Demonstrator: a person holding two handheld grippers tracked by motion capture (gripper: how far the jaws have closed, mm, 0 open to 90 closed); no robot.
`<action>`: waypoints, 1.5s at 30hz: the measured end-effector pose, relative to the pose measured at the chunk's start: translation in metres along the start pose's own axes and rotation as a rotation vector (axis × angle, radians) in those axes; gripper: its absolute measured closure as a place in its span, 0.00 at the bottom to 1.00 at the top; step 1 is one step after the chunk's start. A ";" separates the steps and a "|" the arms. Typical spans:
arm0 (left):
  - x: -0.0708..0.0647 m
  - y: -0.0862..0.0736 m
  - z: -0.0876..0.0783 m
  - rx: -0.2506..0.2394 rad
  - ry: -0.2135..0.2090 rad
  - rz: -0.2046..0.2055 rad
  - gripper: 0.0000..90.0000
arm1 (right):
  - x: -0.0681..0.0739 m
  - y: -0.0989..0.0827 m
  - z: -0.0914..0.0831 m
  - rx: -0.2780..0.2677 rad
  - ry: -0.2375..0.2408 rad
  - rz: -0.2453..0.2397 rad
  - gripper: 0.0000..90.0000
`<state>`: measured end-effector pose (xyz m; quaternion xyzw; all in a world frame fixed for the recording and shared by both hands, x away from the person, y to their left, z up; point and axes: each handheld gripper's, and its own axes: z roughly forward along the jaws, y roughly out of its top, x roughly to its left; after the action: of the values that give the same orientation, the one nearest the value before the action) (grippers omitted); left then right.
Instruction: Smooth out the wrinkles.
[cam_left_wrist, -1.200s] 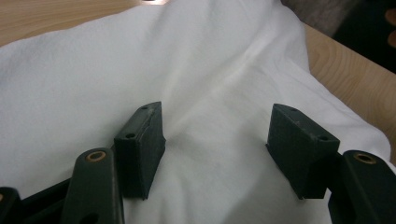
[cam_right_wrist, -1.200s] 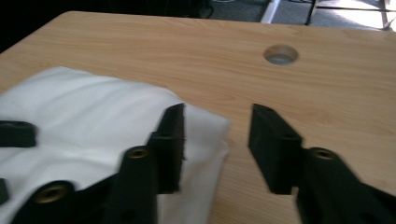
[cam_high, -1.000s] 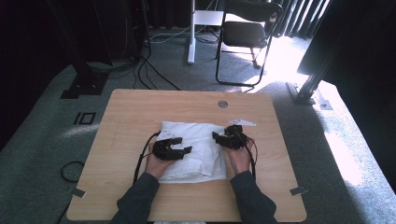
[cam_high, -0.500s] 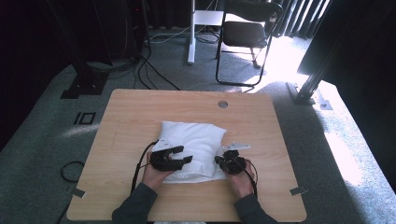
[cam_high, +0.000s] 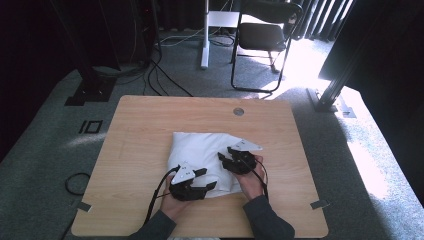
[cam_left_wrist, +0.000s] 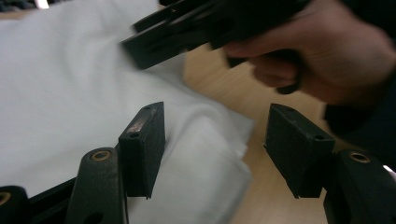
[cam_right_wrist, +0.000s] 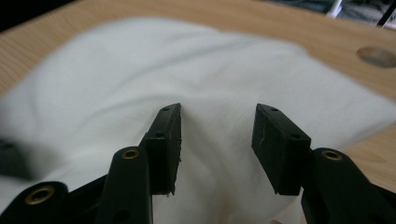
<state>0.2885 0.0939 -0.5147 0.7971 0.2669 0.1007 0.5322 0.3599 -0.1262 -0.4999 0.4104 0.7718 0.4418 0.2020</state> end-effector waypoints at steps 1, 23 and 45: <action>-0.003 -0.001 0.001 -0.001 -0.021 0.004 0.44 | -0.001 -0.002 0.007 0.028 0.002 0.003 0.57; 0.037 -0.006 0.072 0.185 -0.066 -0.050 0.46 | -0.038 -0.009 0.064 0.167 -0.070 0.072 0.53; 0.050 -0.008 -0.069 -0.025 0.180 -0.100 0.40 | -0.074 -0.055 -0.056 -0.051 -0.107 0.209 0.38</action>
<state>0.2970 0.1783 -0.4998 0.7639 0.3516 0.1487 0.5204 0.3404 -0.2306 -0.5202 0.5063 0.7015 0.4574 0.2059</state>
